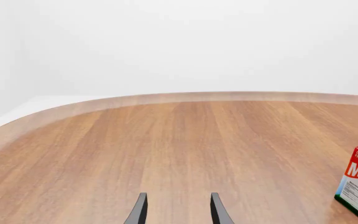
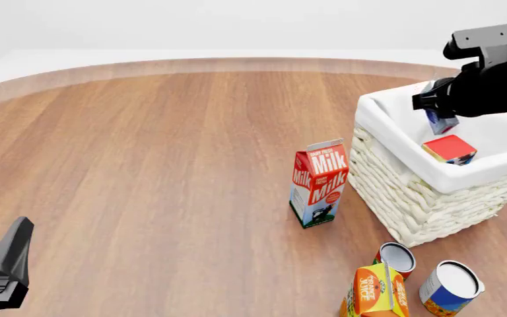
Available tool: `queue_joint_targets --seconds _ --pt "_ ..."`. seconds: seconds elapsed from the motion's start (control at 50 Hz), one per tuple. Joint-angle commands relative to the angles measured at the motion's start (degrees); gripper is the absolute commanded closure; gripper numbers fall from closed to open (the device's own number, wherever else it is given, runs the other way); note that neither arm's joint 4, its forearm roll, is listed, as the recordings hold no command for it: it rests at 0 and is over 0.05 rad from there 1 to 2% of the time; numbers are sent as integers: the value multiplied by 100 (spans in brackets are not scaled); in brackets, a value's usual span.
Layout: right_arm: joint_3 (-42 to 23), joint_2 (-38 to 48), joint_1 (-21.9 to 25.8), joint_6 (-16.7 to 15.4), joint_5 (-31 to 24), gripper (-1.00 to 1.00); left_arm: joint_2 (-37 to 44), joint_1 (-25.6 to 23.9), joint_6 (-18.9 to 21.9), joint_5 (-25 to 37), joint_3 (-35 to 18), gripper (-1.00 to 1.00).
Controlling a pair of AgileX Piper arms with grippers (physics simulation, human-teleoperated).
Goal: Pick up the cream cheese box and the butter, and put them in the basket.
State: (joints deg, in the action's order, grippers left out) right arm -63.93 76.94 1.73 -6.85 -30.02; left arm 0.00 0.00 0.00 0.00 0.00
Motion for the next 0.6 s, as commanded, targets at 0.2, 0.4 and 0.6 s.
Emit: queue_joint_targets --seconds 0.2,0.4,0.6 --pt "97 136 5 -18 185 100 0 0 0 0 0 -100" --pt "115 152 -2 -36 213 100 0 0 0 0 0 -100" --pt "162 135 -3 -55 244 100 0 0 0 0 0 -100"
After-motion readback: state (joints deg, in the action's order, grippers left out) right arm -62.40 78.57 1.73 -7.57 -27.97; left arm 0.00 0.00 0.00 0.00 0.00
